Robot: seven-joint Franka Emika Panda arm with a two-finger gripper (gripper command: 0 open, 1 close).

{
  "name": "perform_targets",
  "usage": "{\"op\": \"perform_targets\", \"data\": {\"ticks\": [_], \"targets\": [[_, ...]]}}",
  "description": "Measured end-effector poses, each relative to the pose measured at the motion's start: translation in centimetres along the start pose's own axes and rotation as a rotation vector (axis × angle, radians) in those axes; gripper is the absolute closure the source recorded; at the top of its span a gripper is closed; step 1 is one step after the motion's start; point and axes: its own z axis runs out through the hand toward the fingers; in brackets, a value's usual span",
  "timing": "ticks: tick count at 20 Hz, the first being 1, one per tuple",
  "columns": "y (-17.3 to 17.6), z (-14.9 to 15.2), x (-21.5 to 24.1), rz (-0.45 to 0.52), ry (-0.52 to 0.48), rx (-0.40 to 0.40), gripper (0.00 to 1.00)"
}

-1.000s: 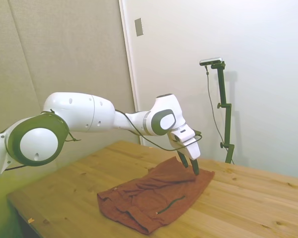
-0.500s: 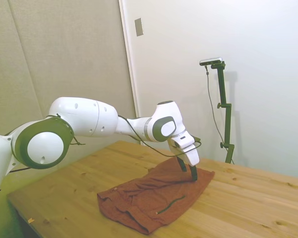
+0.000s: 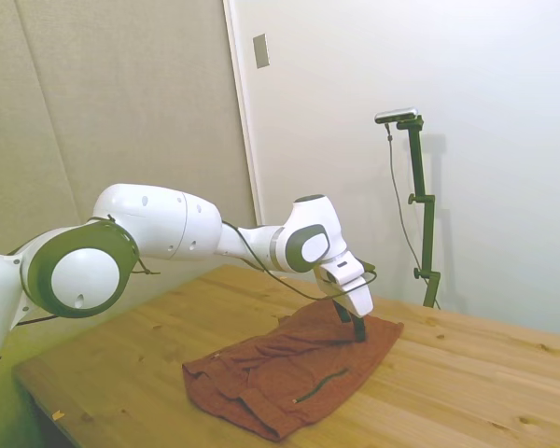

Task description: Unfold the shorts

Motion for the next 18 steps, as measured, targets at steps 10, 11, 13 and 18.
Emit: {"op": "perform_targets", "data": {"ticks": [10, 11, 13, 18], "targets": [[0.4, -1.1, 0.8, 0.007, 0.007, 0.016, 1.0], [0.3, -1.3, 0.9, 0.008, 0.011, 0.024, 1.0], [0.3, -1.6, 1.0, 0.006, 0.014, 0.034, 1.0], [0.6, -1.8, 0.6, -0.014, 0.009, 0.042, 1.0]]}}
